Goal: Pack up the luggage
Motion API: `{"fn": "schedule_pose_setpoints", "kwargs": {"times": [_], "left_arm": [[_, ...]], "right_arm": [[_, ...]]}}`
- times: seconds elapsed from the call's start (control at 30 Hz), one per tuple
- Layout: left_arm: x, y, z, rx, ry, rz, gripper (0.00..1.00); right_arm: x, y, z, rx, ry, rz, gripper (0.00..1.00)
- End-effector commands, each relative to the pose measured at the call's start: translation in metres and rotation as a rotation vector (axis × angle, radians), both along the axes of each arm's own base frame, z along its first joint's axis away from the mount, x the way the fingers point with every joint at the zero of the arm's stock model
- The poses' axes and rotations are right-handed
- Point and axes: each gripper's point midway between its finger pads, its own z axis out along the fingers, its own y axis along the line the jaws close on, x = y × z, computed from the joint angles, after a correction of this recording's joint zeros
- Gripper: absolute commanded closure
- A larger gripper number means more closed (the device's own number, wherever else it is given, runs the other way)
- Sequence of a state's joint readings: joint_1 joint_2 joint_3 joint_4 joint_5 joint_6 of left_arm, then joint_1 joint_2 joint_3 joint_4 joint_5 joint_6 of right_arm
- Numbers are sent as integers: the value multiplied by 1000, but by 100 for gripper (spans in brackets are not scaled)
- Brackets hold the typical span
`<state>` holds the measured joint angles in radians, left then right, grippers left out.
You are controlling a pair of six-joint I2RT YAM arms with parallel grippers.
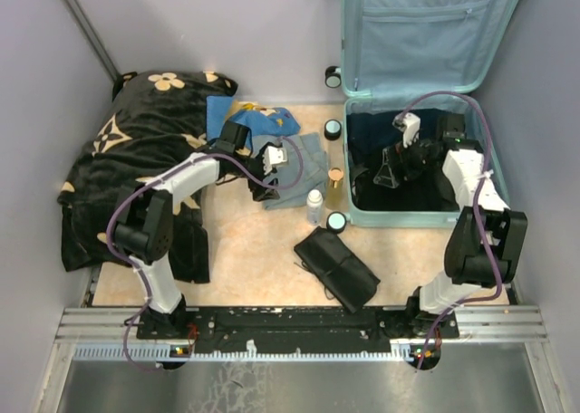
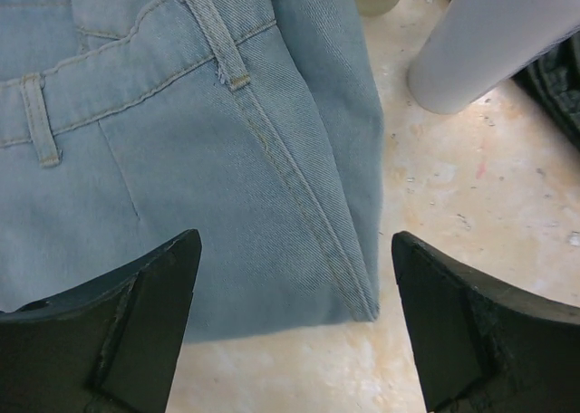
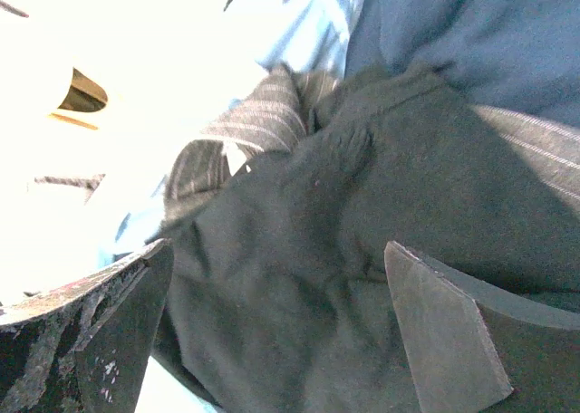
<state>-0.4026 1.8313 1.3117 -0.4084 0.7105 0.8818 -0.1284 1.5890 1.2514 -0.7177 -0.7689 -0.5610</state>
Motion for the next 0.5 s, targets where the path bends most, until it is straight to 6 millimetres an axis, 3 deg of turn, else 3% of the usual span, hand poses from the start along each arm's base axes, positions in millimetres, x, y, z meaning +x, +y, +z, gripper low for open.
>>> {"fn": "schedule_pose_setpoints", "kwargs": {"times": [0.0,0.13,0.27,0.37,0.47], "left_arm": [[8,-25,-14,-32,-109,-122,8],[2,-44,-26,-45,-109,-184,6],[-3,-54,-47,-28,-112,-221,5],[4,-60,-59,-23,-92,-205,5],[24,-67,-64,-12,-92,-154,7]], "right_arm": [[10,8,68,122,-119,-47,1],[16,-2,92,173,-132,-125,1],[21,-16,102,173,-127,-184,1],[27,-26,106,147,-135,-221,1],[35,-35,107,118,-138,-248,1]]}}
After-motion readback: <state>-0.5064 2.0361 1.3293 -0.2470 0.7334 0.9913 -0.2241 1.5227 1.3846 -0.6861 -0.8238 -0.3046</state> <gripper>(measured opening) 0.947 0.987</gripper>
